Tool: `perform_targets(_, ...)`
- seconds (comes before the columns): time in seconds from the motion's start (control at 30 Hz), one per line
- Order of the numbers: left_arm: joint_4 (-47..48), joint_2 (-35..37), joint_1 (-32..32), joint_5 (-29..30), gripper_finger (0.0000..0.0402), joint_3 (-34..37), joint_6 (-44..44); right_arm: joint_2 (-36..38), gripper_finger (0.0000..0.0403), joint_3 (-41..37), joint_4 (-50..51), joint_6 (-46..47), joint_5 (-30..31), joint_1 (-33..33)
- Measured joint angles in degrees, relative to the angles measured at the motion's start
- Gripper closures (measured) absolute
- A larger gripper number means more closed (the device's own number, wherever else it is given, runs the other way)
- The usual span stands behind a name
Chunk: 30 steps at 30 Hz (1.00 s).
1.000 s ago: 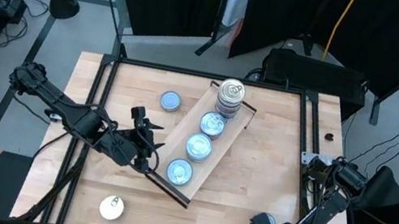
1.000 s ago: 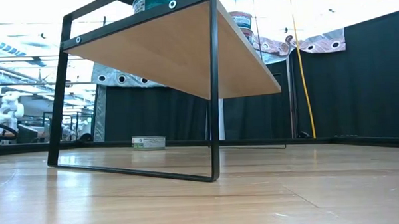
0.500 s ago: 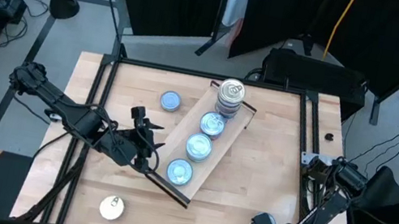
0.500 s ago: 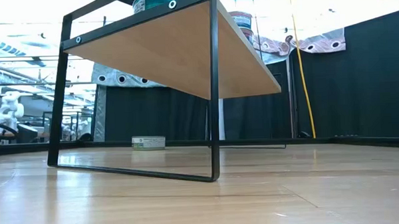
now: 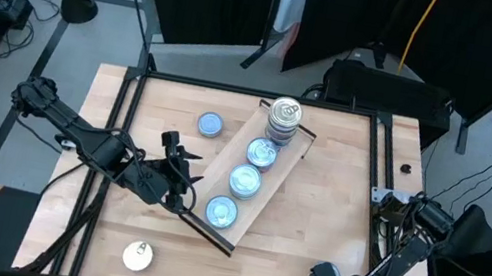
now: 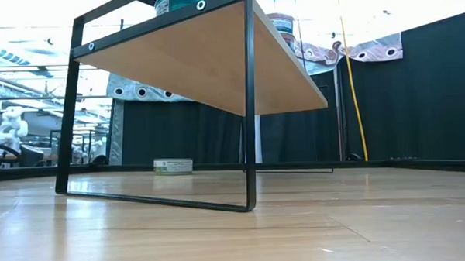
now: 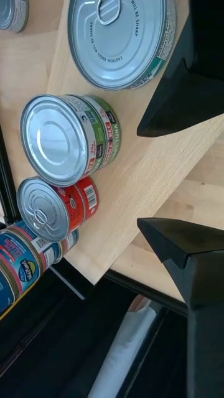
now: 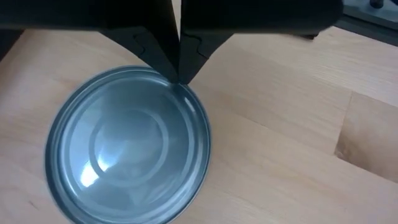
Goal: Stack canned seafood by type on shelf
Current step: Stack the green tuna can on top of the green tuna can on the shelf
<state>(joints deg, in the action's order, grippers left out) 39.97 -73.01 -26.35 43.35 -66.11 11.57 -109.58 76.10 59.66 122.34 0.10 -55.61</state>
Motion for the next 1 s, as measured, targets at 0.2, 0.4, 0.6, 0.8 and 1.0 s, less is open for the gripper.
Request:
perform_targets(0.2, 0.0, 0.0, 0.0, 0.0, 0.0175, 0.0, 0.0, -0.8, 0.0403, 0.0, -2.0, 0.0, -0.3, 0.0)
perform_targets(0.4, 0.0, 0.0, 0.0, 0.0, 0.0175, 0.0, 0.0, -5.0, 0.0403, -0.2, -6.2, -1.4, -0.6, 0.0)
perform_targets(0.6, 0.0, 0.0, 0.0, 0.0, 0.0175, 0.0, 0.0, -5.2, 0.0403, -0.1, -6.4, -1.5, -0.1, -0.2)
perform_targets(0.8, 0.0, 0.0, 0.0, 0.0, 0.0175, 0.0, 0.0, -2.8, 0.0403, 2.1, -0.7, -5.0, -0.2, -0.4)
perform_targets(1.0, 0.0, 0.0, 0.0, 0.0, 0.0175, 0.0, 0.0, -0.2, 0.0395, 14.0, 15.4, -13.3, 0.2, -0.4)
